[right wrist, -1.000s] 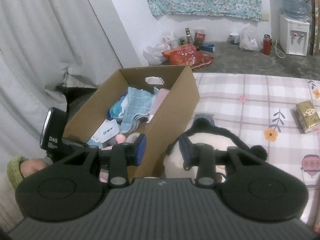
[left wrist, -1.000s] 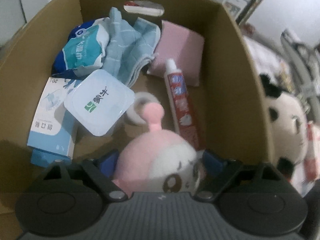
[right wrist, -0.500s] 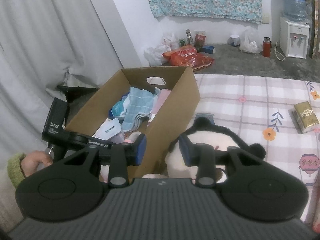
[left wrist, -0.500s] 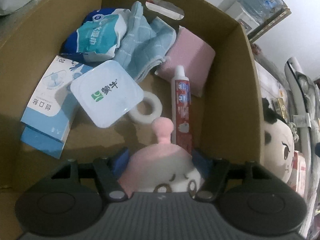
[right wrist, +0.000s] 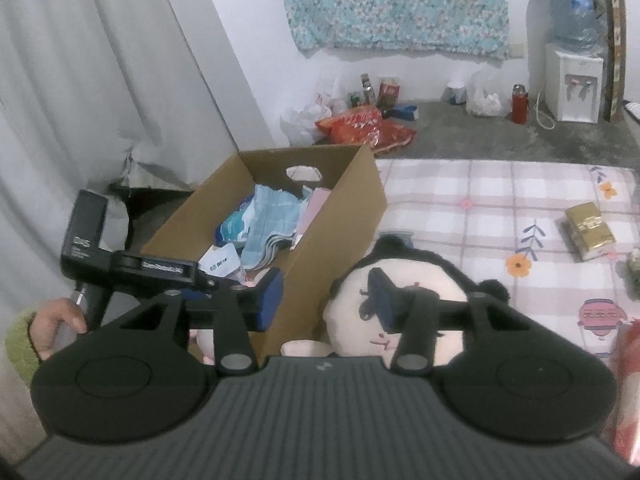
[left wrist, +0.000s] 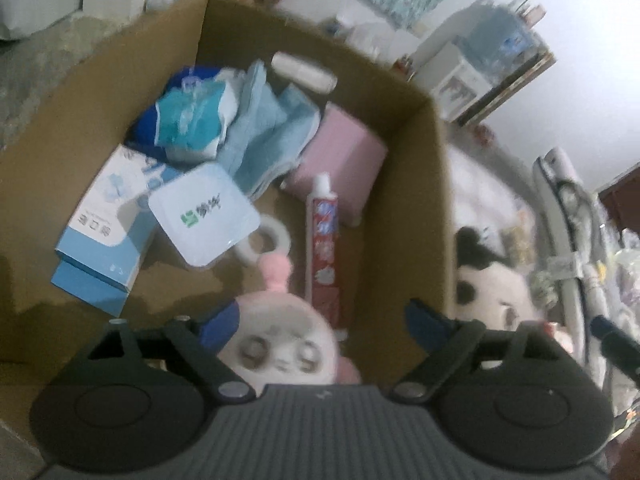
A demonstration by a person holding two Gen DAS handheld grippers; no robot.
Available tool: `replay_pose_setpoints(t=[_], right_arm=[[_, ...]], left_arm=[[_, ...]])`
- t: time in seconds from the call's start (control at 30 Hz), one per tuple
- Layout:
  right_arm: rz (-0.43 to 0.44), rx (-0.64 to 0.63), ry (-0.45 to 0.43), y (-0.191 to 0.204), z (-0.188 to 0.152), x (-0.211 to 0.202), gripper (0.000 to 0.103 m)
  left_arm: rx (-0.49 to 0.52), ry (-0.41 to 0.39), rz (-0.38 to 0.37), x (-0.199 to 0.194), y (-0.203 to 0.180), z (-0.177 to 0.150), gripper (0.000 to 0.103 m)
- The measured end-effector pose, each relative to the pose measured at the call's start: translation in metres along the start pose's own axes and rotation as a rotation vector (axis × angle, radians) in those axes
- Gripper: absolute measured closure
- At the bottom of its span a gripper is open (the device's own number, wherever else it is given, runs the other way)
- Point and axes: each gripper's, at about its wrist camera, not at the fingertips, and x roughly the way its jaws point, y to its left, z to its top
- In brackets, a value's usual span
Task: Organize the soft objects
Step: 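Lower the bunny plush into the box and open the left tool, then move both tools back over the bed toward the gold packet and green scrunchie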
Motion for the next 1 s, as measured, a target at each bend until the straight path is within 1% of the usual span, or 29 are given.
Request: replay_pose_setpoints(t=[0.1, 0.33, 0.47, 0.57, 0.67, 0.77, 0.83, 0.9, 1.0], right_arm=[[0.000, 0.006, -0.027, 0.000, -0.005, -0.016, 0.052], [-0.017, 0.040, -0.078, -0.007, -0.024, -0.055, 0.048], [-0.030, 0.068, -0.104, -0.016, -0.039, -0.081, 0.041], [-0.041, 0.097, -0.130, -0.025, -0.055, -0.103, 0.037], [-0.054, 0.137, -0.137, -0.034, -0.077, -0.124, 0.037], [-0.063, 0.162, -0.128, -0.044, -0.092, -0.144, 0.037], [-0.076, 0.153, -0.144, -0.051, -0.095, -0.166, 0.037], [-0.068, 0.142, -0.175, -0.055, -0.089, -0.189, 0.037], [-0.054, 0.108, -0.247, -0.060, -0.068, -0.230, 0.037]], left_arm=[[0.019, -0.062, -0.016, -0.025, -0.009, -0.008, 0.010], [0.073, -0.164, -0.061, -0.075, -0.031, -0.037, 0.009], [0.081, -0.219, -0.089, -0.100, -0.041, -0.058, 0.009], [0.109, -0.250, -0.081, -0.118, -0.052, -0.076, 0.009], [0.165, -0.287, -0.068, -0.138, -0.069, -0.093, 0.008], [0.225, -0.309, -0.086, -0.159, -0.095, -0.101, 0.007], [0.258, -0.321, -0.102, -0.170, -0.116, -0.100, 0.005], [0.280, -0.330, -0.119, -0.180, -0.141, -0.097, 0.003], [0.308, -0.338, -0.149, -0.189, -0.179, -0.090, 0.001]])
